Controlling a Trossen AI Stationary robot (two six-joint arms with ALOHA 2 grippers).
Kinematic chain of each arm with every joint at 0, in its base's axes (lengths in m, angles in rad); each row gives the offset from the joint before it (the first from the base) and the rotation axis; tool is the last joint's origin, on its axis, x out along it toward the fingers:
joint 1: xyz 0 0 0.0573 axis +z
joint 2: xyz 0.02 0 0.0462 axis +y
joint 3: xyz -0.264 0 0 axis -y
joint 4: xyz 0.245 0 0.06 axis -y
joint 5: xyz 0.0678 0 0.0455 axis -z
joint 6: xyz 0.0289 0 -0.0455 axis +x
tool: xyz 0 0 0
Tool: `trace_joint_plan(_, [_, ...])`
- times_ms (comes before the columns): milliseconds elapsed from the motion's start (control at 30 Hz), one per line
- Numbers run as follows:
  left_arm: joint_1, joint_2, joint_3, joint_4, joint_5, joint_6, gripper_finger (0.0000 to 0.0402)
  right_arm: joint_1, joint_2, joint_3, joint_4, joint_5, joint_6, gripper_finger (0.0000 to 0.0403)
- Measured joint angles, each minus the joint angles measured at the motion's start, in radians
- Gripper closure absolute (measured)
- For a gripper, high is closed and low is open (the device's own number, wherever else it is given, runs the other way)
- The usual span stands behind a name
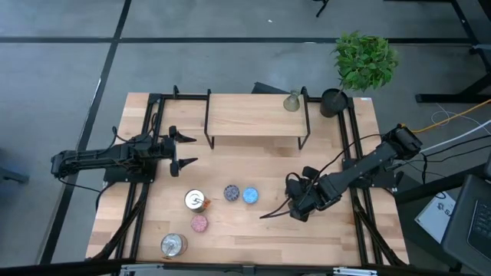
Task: Pick & Place candle stick holders
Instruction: Put the top transparent glass candle holder on the shelf aligned with the other transparent glass candle holder
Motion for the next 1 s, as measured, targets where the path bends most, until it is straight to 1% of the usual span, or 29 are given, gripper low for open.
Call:
trace_joint_plan(133, [0.0, 0.0, 0.0, 0.0, 0.0, 0.0, 0.0038, 0.0, 0.0, -0.03, 0.009, -0.004, 0.0, 0.027])
trace_joint_plan(367, [0.0, 0.0, 0.0, 0.0, 0.0, 0.0, 0.0038, 0.0, 0.0, -0.04, 0.017, -0.012, -0.008, 0.0328])
trace_joint_plan(467, [0.0, 0.0, 0.0, 0.0, 0.0, 0.0, 0.0038, 0.0, -0.002, -0.039, 0.011, -0.024, -0.015, 0.0347])
trace_joint_plan(867, [0.0, 0.0, 0.0, 0.0, 0.0, 0.0, 0.0038, -0.002, -0.003, -0.038, 0.01, -0.029, 0.003, 0.0353])
trace_joint_plan(933, [0.0, 0.0, 0.0, 0.0, 0.0, 0.0, 0.0038, -0.012, -0.003, -0.038, 0.012, -0.05, 0.007, 0.0353])
trace_joint_plan(1000, [0.0, 0.0, 0.0, 0.0, 0.0, 0.0, 0.0038, -0.024, -0.003, -0.036, 0.014, -0.094, 0.0, 0.0353])
